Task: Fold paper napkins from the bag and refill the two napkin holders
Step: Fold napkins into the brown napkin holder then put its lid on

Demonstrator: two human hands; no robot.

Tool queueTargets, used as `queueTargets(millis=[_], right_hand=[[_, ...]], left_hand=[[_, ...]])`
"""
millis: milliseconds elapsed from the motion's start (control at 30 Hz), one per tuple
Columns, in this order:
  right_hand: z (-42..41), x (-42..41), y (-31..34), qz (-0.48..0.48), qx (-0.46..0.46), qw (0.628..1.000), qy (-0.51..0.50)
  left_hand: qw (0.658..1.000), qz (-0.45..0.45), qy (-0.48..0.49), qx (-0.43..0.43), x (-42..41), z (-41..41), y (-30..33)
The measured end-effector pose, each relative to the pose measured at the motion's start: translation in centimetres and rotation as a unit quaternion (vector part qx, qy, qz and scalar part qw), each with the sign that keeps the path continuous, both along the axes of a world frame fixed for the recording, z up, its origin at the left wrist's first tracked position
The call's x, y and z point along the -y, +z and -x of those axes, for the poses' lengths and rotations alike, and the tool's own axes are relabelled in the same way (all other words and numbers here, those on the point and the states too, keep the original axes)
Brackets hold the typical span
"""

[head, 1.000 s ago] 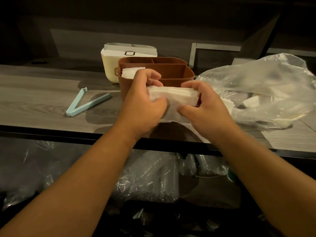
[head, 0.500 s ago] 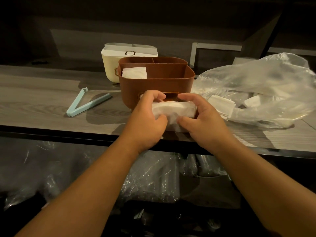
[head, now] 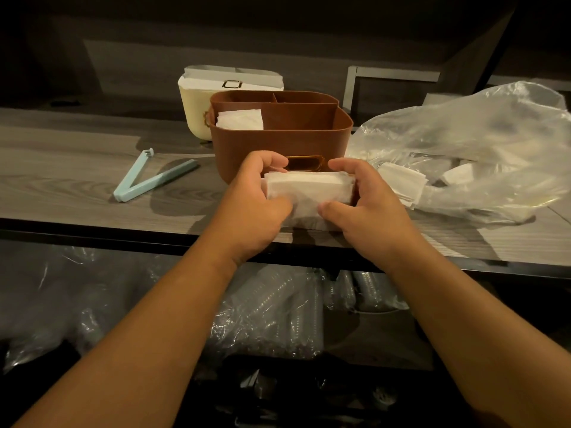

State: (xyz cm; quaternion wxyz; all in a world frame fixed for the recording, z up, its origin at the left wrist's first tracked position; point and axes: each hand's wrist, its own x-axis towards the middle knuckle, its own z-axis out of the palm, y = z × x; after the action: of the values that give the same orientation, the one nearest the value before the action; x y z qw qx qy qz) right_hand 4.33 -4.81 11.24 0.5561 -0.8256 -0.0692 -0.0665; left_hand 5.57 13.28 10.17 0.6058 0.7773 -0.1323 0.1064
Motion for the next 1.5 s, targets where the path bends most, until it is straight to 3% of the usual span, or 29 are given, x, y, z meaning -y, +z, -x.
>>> queueTargets(millis=[233, 567, 667, 767, 867, 1033, 1133, 1333, 1500], right_hand=[[0.1, -0.2, 0.0, 0.027, 0.007, 1.0, 0.013], [0.4, -0.2, 0.2, -0.03, 0.02, 0.999, 0.013], [0.5, -0.3, 0.1, 0.031, 0.068, 0.997, -0.004], [0.6, -0.7, -0.1, 0.172, 0.138, 0.975, -0.004], [0.4, -1.0, -0.1, 0.186, 0.109, 0.977, -0.007], [-0.2, -0.5, 0.5, 0.111, 0.022, 0.993, -0.019], [-0.4, -0.3, 0.7, 0.059, -0.011, 0.998, -0.029], [-0.4, -0.3, 0.6, 0.037, -0.017, 0.999, -0.023], [-0.7, -0.3, 0.4, 0.019, -0.014, 0.999, -0.022]], left_hand=[[0.998, -0.05, 0.028, 0.027, 0.7, 0.2, -0.1], [1.0, 0.024, -0.002, 0.015, 0.2, 0.5, 0.2], [0.999, 0.036, -0.02, -0.001, 0.0, 0.6, 0.4], [0.997, 0.071, -0.037, -0.01, -0.2, 0.7, 0.7], [0.992, 0.107, -0.033, -0.064, -0.7, 0.3, 0.8], [0.991, -0.021, 0.036, -0.124, -2.5, -0.4, 1.7], [0.989, -0.036, 0.057, -0.129, -2.7, -0.2, 2.4], [0.988, -0.083, 0.088, -0.095, -2.2, 0.4, 2.7], [0.974, -0.145, 0.173, 0.004, -2.8, 1.6, 4.0]])
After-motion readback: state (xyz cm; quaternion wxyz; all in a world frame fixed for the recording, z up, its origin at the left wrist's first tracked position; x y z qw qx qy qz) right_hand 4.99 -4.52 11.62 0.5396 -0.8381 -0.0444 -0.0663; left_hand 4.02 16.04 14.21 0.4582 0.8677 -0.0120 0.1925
